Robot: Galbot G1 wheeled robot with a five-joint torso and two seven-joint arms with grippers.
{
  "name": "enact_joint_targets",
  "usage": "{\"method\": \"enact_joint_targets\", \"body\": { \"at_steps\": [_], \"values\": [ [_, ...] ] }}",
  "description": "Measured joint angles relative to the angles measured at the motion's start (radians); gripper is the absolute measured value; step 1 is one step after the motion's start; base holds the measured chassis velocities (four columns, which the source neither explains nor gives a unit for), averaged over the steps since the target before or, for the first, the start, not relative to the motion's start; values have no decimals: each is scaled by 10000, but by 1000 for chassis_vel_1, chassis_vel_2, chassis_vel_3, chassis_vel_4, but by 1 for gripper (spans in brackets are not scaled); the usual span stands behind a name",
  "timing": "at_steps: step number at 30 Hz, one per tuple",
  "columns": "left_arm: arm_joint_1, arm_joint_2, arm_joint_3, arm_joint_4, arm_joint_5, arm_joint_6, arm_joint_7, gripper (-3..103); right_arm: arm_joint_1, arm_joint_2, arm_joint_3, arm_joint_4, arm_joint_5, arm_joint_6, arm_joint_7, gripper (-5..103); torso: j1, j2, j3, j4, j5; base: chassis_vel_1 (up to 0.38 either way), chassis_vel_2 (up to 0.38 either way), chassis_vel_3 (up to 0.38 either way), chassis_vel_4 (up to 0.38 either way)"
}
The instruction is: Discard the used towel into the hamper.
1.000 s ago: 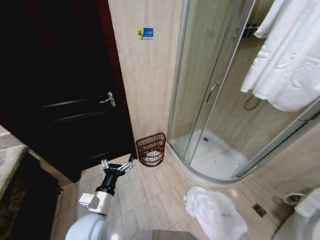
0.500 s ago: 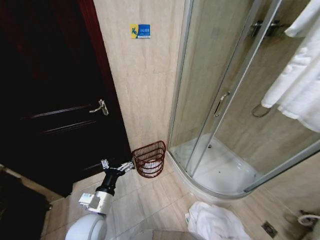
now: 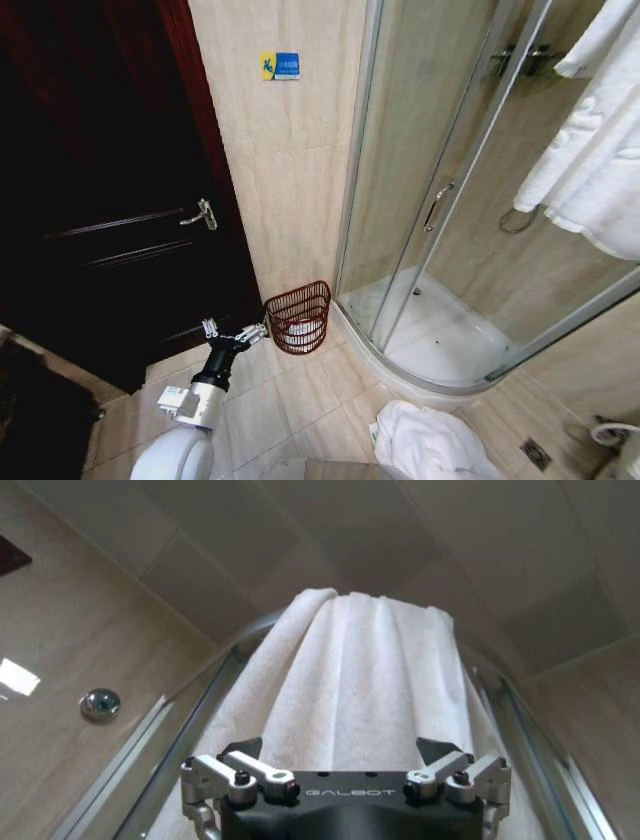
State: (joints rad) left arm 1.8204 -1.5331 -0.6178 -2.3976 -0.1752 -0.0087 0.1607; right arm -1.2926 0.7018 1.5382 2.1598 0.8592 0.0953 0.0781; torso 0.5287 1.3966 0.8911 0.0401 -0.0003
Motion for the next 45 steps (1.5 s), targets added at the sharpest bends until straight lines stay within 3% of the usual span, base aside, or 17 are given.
{"method": "enact_joint_targets", "body": {
  "at_steps": [7,15,25,29,32,39,45],
  "values": [
    [0,0,0,1,0,0,0,99,1521,-1009,-942,-740,-27,-606,149,100,-2,0,-1,-5,3,0,0,0,0],
    [0,1,-1,0,0,0,0,99,3622,-2124,-2828,-1502,-250,-1501,447,100,-3,0,0,-1,1,0,0,0,0],
    [0,0,0,0,0,0,0,99,4201,-3067,-3263,-2493,-958,-2115,372,100,-4,0,-2,-4,4,0,0,0,0],
    [0,0,0,0,0,0,0,99,4214,-3479,-3211,-2909,-419,-2096,289,100,-4,0,-2,-5,4,0,0,0,0],
    [0,0,0,0,0,0,0,99,4334,-3662,-3257,-2838,769,-2115,279,100,-4,0,-2,-4,3,0,0,0,0],
    [0,0,-1,0,0,0,0,99,4936,-3321,-3873,-2335,2416,-2399,228,100,-4,0,-1,-1,2,0,0,0,0],
    [0,1,1,0,0,0,0,99,5646,-3091,-4627,-2691,2174,-2457,28,100,-4,0,-2,-4,3,0,0,0,0]
  ]
}}
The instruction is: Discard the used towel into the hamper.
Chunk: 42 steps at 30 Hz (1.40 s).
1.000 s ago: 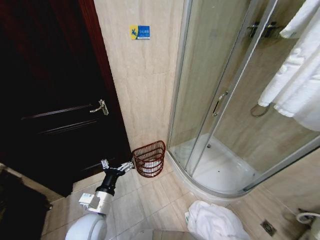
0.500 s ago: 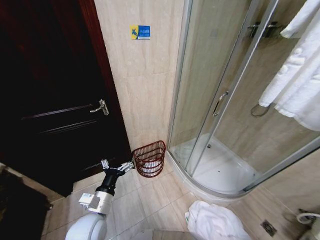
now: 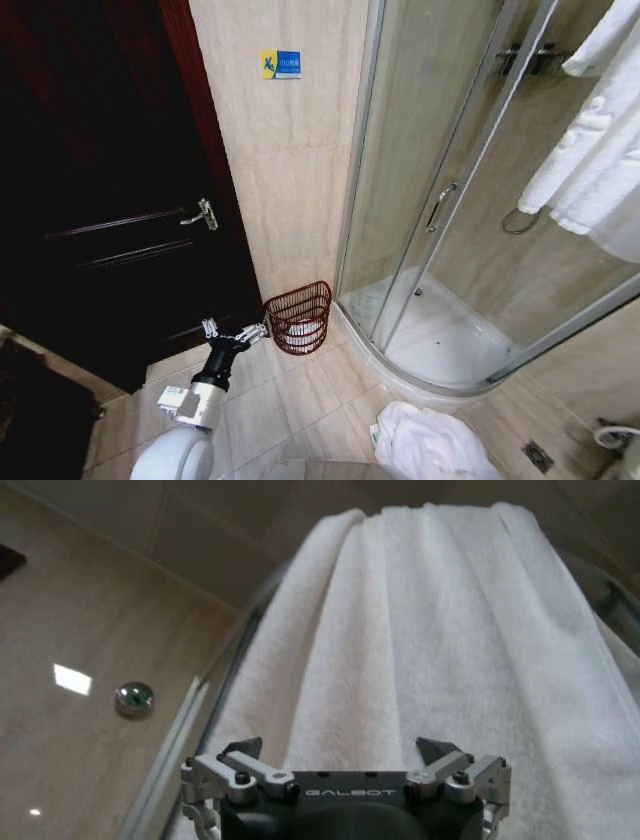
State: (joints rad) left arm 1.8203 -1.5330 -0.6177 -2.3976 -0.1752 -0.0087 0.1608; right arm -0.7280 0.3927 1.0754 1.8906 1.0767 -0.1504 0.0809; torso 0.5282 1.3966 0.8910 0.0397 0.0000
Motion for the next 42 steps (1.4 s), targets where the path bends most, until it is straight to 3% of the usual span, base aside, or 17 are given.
{"method": "enact_joint_targets", "body": {
  "at_steps": [7,15,22,25,28,30,31,34,35,38,39,42],
  "values": [
    [0,0,-2,0,0,0,0,99,1652,481,-1736,-1069,-1570,152,-269,100,1,0,1,0,2,0,0,0,0],
    [0,-1,-1,0,0,0,0,99,3055,1528,-3066,-1566,-5424,565,240,100,1,-1,2,4,1,0,0,0,0],
    [1,-1,-1,0,0,0,0,99,3339,1463,-2312,-1751,-7388,671,382,100,1,-1,1,2,-2,0,0,0,0],
    [0,-1,-1,0,0,0,0,99,3224,1190,-1783,-1993,-7686,724,274,100,0,0,0,-6,3,0,0,0,0],
    [0,-1,-1,0,0,0,0,99,3201,965,-1518,-2261,-7480,712,245,100,-1,1,-1,-5,0,0,0,0,0],
    [0,-1,0,0,0,0,0,99,3132,795,-1463,-2332,-6286,459,276,100,-1,1,-1,-2,3,0,0,0,0],
    [0,-1,0,0,0,0,0,99,3132,795,-1463,-2332,-6286,459,276,100,-1,1,-1,-2,3,0,0,0,0],
    [0,-1,-1,0,0,0,0,99,3005,696,-1780,-1757,-4263,33,384,100,-1,1,-1,2,-1,0,0,0,0],
    [0,-1,-1,0,0,0,0,99,3005,696,-1780,-1757,-4263,33,384,100,-1,1,-1,2,-1,0,0,0,0],
    [0,-1,-2,0,0,0,0,99,3351,713,-2453,-848,-2494,-364,683,100,0,1,0,5,-1,0,0,0,0],
    [0,-1,-2,0,0,0,0,99,3351,713,-2453,-848,-2494,-364,683,100,0,1,0,5,-1,0,0,0,0],
    [0,-1,-1,0,0,0,0,99,3771,763,-2882,-96,-959,-788,1051,100,0,1,0,5,-4,0,0,0,0]
  ]
}}
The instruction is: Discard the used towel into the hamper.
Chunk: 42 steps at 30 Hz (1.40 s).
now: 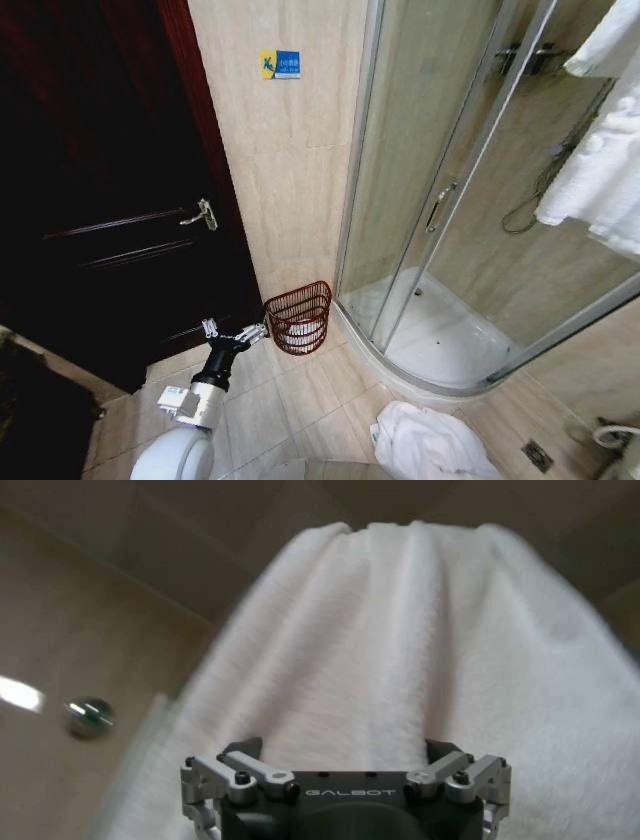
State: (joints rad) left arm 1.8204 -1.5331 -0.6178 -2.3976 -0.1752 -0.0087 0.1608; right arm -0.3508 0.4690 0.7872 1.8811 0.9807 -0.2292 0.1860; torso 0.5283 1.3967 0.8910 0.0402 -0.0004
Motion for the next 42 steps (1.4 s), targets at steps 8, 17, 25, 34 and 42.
{"method": "enact_joint_targets", "body": {
  "at_steps": [8,17,25,34,42],
  "values": [
    [0,0,0,0,0,0,0,99,603,8,-406,657,1905,-418,463,100,0,0,0,-6,5,0,0,0,0],
    [0,0,0,-1,0,0,0,99,2787,563,-2739,-696,560,-434,565,100,2,-1,2,1,6,0,0,0,0],
    [0,0,0,-1,0,0,0,99,3136,708,-2939,-1823,-2792,-267,-45,100,2,-1,2,-6,6,0,0,0,0],
    [0,0,0,0,0,0,0,99,3105,738,-2719,-2548,-4202,30,-71,100,0,-1,0,-3,5,0,0,0,0],
    [0,0,0,-1,0,0,0,99,3519,758,-2904,-2807,-3195,-180,39,96,0,-1,0,-4,2,0,0,0,0]
  ]
}}
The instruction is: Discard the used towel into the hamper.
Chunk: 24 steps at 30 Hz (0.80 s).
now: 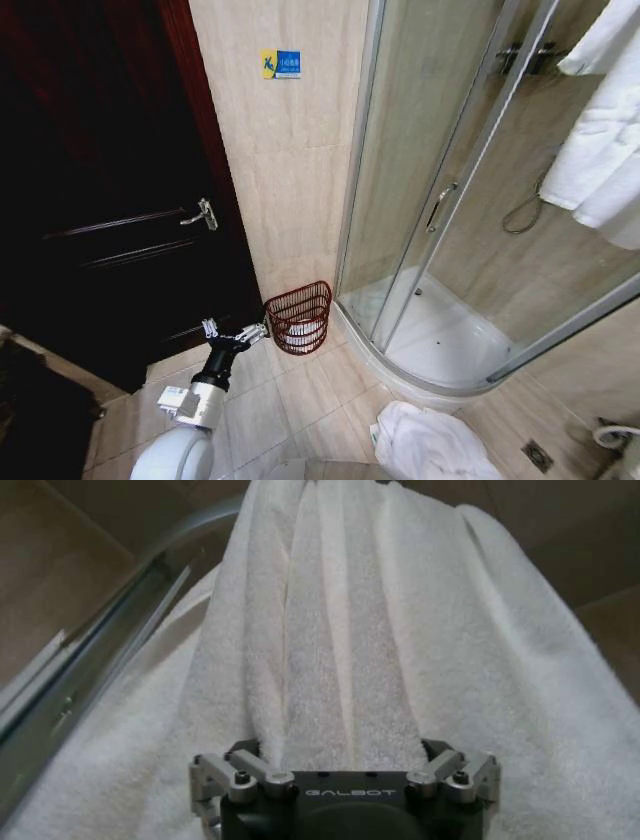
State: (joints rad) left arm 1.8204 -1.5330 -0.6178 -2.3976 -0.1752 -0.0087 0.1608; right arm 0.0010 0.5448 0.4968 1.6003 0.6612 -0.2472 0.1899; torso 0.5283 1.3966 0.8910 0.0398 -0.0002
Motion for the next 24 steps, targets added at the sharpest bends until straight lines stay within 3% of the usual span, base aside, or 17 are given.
{"method": "enact_joint_targets", "body": {
  "at_steps": [6,8,14,21,23,24],
  "values": [
    [0,0,0,0,0,0,0,99,51,16,7,27,366,-9,-93,76,0,0,0,1,1,0,0,0,0],
    [0,-1,0,0,0,0,0,99,52,1,19,34,407,-9,-112,76,0,0,0,1,1,0,0,0,0],
    [0,0,0,0,0,0,0,99,40,-61,80,62,538,40,-148,60,0,0,0,0,1,0,0,0,0],
    [0,0,0,0,0,0,0,99,-325,-213,377,194,632,109,-283,27,0,0,0,0,4,0,0,0,0],
    [0,0,0,0,0,0,0,99,-407,-256,452,234,666,101,-313,27,0,0,0,1,4,0,0,0,0],
    [0,0,0,0,0,0,0,99,-483,-296,520,286,718,64,-324,21,0,0,0,0,3,0,0,0,0]
  ]
}}
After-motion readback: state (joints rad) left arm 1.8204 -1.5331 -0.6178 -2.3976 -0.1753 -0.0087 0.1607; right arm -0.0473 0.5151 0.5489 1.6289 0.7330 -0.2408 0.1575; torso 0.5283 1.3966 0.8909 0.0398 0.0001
